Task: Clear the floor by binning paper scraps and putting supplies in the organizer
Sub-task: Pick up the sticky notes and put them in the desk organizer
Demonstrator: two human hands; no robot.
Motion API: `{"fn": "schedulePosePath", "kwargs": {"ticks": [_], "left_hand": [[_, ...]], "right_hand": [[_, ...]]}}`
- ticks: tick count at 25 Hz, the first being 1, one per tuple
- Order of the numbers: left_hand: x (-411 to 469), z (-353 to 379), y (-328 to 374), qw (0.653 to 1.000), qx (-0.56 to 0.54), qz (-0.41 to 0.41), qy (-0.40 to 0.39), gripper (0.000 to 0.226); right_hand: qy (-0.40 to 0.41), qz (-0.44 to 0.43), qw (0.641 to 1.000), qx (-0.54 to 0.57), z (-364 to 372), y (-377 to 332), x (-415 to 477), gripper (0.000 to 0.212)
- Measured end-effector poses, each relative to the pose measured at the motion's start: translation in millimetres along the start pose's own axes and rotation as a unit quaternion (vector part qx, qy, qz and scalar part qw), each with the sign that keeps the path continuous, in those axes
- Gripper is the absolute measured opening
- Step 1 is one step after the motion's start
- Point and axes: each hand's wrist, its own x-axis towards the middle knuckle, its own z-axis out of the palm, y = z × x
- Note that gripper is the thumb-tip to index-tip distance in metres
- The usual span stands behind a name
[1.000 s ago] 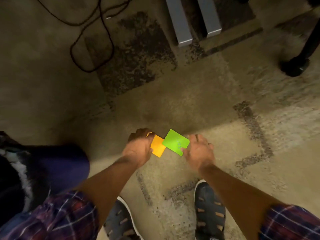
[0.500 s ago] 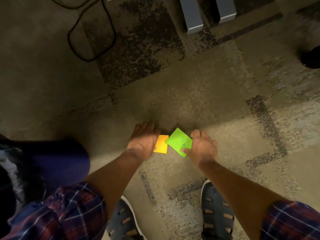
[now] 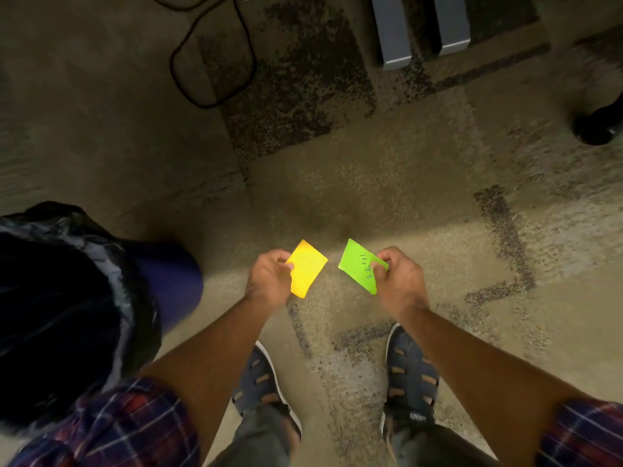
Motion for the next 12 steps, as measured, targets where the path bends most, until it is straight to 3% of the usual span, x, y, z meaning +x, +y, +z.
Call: {"fn": "schedulePosePath", "kwargs": {"ticks": [5,9,12], "left_hand": [[-88,-38,45,0.994,-0.105,0.025,-0.022,0.020],[-167,-78,98,0.993,-0.055,0.095,-0.036,0.013],[-219,-106,144,0.988,-0.003,0.149,-0.032,0.010]], "right_hand": [[0.008,-0.014,0.998,0.053,-59,-51,-33,0.017],[-0.052,-0.046,0.990,0.122,-124,-112,-67,0.023],[-0.070,-0.096,0.984,0.129,-174,-169,-93,0.039]]}}
